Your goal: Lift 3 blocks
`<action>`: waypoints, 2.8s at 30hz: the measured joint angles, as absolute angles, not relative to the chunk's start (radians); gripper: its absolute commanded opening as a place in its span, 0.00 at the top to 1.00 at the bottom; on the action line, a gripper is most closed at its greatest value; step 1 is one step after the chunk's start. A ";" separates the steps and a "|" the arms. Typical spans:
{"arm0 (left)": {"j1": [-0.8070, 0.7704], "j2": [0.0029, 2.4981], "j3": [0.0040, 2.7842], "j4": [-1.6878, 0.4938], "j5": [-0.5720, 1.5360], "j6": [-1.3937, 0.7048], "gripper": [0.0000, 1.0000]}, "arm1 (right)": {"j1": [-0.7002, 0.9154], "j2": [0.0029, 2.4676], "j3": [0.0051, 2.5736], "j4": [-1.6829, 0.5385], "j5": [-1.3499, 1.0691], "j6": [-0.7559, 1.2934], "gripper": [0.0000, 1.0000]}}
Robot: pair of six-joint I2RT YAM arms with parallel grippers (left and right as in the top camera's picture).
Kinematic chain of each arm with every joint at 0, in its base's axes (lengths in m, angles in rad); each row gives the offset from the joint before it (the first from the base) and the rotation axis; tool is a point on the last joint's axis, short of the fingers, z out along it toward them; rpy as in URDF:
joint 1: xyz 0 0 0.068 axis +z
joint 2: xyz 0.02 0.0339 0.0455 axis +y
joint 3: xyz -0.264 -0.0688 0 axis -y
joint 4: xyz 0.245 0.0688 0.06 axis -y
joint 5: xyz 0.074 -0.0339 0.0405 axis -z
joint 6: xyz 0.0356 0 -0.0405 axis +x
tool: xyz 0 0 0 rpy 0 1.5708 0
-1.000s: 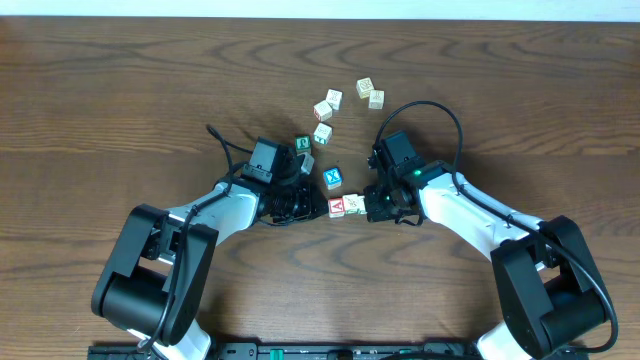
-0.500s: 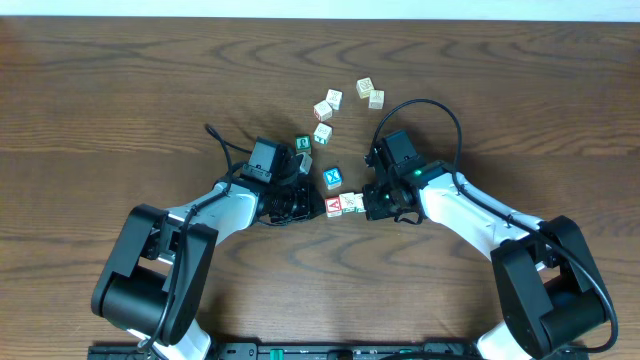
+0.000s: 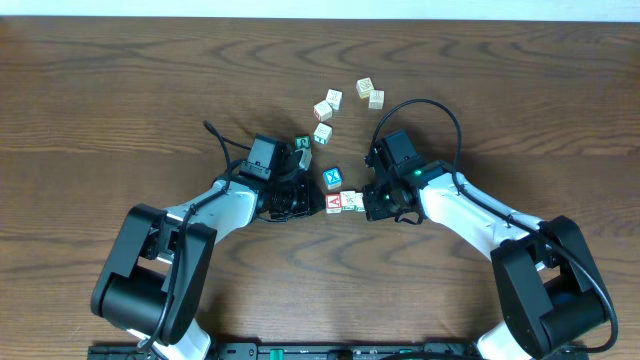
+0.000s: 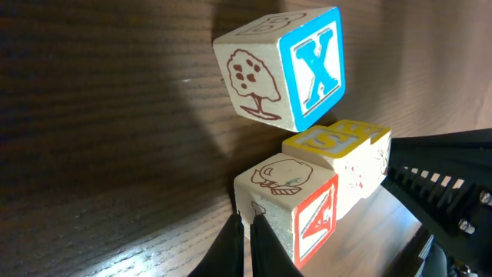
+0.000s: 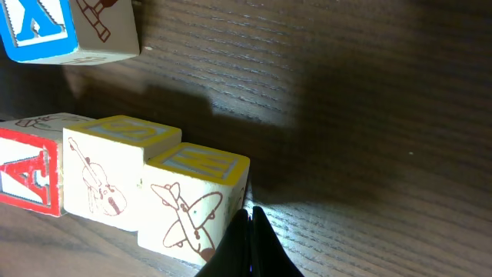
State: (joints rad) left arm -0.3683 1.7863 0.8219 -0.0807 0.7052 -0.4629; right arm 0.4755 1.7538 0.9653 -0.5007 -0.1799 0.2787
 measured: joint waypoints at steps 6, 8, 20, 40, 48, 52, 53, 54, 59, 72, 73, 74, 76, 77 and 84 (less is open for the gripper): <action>-0.368 1.786 0.822 -0.081 0.705 -0.463 0.93 | 0.476 1.742 0.965 -0.504 -0.180 0.277 0.99; -0.368 1.786 0.822 -0.082 0.704 -0.463 0.93 | 0.476 1.728 0.965 -0.504 -0.179 0.277 0.99; -0.368 1.786 0.822 -0.085 0.708 -0.463 0.93 | 0.476 1.708 0.965 -0.512 -0.179 0.277 0.99; -0.367 1.760 0.833 -0.087 0.723 -0.463 0.93 | 0.476 1.708 0.965 -0.519 -0.163 0.277 0.99; -0.367 1.760 0.833 -0.087 0.727 -0.463 0.93 | 0.476 1.700 0.965 -0.525 -0.162 0.277 0.99; -0.366 1.760 0.833 -0.086 0.727 -0.463 0.93 | 0.476 1.687 0.965 -0.527 -0.160 0.277 0.99; -0.366 1.760 0.833 -0.086 0.727 -0.463 0.93 | 0.476 1.683 0.965 -0.527 -0.160 0.277 0.99; -0.366 1.760 0.833 -0.086 0.727 -0.463 0.93 | 0.476 1.681 0.965 -0.527 -0.160 0.277 0.99; -0.366 1.760 0.833 -0.086 0.727 -0.463 0.93 | 0.476 1.676 0.964 -0.527 -0.159 0.277 0.99; -0.356 1.760 0.877 -0.089 0.738 -0.463 0.93 | 0.475 1.674 0.963 -0.534 -0.144 0.277 0.99; -0.356 1.760 0.878 -0.088 0.738 -0.463 0.93 | 0.475 1.674 0.963 -0.534 -0.144 0.277 0.99; -0.356 1.760 0.878 -0.088 0.739 -0.463 0.93 | 0.475 1.674 0.963 -0.534 -0.144 0.277 0.99; -0.356 1.760 0.878 -0.088 0.739 -0.463 0.92 | 0.475 1.674 0.962 -0.534 -0.144 0.277 0.99; -0.356 1.760 0.878 -0.088 0.739 -0.463 0.93 | 0.475 1.674 0.962 -0.534 -0.144 0.277 0.99; -0.356 1.760 0.879 -0.089 0.743 -0.463 0.93 | 0.475 1.647 0.960 -0.535 -0.143 0.277 0.99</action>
State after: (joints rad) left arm -0.3557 1.7596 0.8787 -0.0887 0.7429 -0.4633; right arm 0.4751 1.6474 0.9596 -0.5346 -0.1429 0.2771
